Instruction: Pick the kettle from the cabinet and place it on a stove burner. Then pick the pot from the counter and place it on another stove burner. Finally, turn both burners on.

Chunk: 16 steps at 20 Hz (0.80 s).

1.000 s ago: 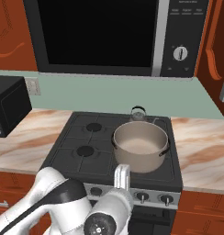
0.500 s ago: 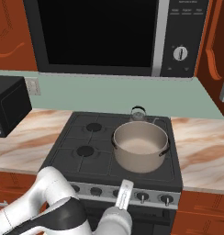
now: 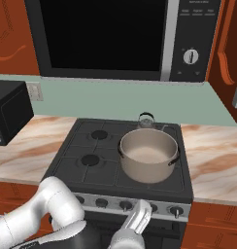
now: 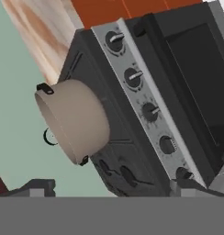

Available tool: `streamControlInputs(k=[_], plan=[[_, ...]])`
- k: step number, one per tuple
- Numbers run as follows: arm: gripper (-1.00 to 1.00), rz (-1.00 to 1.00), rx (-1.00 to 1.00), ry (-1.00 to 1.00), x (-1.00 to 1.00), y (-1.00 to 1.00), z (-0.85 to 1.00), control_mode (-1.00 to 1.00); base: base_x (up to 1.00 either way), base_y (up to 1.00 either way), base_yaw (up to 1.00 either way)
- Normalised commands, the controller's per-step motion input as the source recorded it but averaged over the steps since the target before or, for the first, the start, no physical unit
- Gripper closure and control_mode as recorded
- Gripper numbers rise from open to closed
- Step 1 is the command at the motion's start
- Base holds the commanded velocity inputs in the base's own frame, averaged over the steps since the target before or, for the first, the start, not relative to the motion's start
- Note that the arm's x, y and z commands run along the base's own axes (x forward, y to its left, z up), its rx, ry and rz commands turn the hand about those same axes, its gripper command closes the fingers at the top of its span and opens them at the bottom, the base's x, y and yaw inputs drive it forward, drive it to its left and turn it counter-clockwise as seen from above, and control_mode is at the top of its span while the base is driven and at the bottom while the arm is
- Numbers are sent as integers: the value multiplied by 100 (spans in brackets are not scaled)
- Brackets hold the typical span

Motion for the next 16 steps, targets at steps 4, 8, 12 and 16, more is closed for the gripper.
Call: streamControlInputs(k=[4,8,12,16], plan=[[-100,0,22,0,-1,8,-3,-100,0,0,0],[-100,0,23,0,0,18,-4,-100,0,0,0],[-100,0,20,0,0,23,0,-100,0,0,0],[-100,-4,18,0,0,24,0,-100,0,0,0]])
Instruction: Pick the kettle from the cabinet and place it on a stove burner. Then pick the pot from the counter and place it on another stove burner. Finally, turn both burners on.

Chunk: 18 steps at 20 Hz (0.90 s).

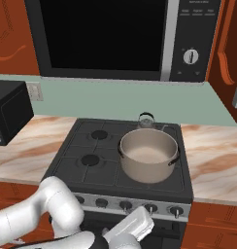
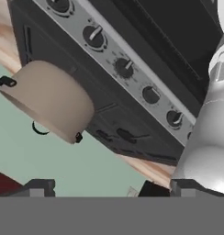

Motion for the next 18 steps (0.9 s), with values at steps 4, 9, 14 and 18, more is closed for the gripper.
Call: streamControlInputs(k=[4,9,14,18], plan=[[-100,-9,20,0,0,18,0,-100,0,0,0],[-100,-15,20,0,7,17,0,-100,0,0,0],[-100,-20,8,2,19,21,-2,-100,0,0,0],[-100,-14,0,8,20,5,-8,-100,0,0,0]])
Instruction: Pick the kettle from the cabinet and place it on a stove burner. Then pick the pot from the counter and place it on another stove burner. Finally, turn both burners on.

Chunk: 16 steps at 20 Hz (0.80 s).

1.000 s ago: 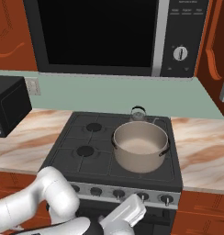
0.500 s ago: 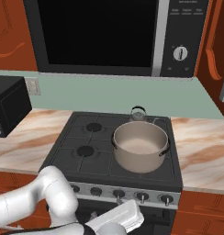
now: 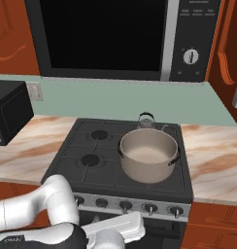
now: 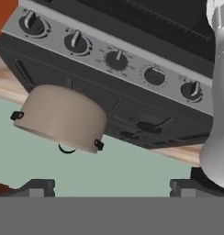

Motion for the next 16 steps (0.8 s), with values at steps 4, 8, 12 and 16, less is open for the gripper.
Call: streamControlInputs(k=[4,8,12,16], plan=[[-100,-11,0,8,34,0,-21,-100,0,0,0],[-100,-8,0,3,26,-7,-30,-100,0,0,0],[-100,-5,0,0,11,-15,-35,-100,0,0,0],[-100,-6,2,-1,3,-19,-28,-100,0,0,0]])
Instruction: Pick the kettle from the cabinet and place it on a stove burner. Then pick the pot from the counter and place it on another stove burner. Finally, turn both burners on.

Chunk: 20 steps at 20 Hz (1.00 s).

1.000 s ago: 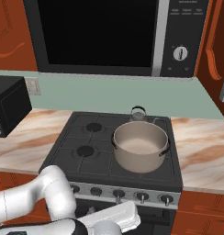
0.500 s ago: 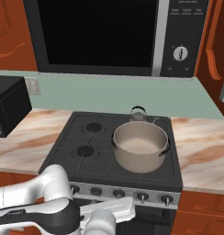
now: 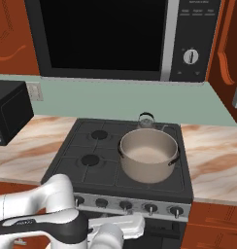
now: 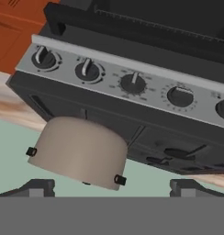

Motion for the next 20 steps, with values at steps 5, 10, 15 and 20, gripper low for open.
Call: streamControlInputs(k=[5,10,15,20], plan=[[-100,-3,2,-5,0,-20,-10,-100,0,0,0],[-100,-1,3,0,5,-9,-12,-100,0,0,0],[-100,0,3,-1,20,-1,-5,-100,0,0,0],[-100,0,3,-4,15,-9,-11,-100,0,0,0]])
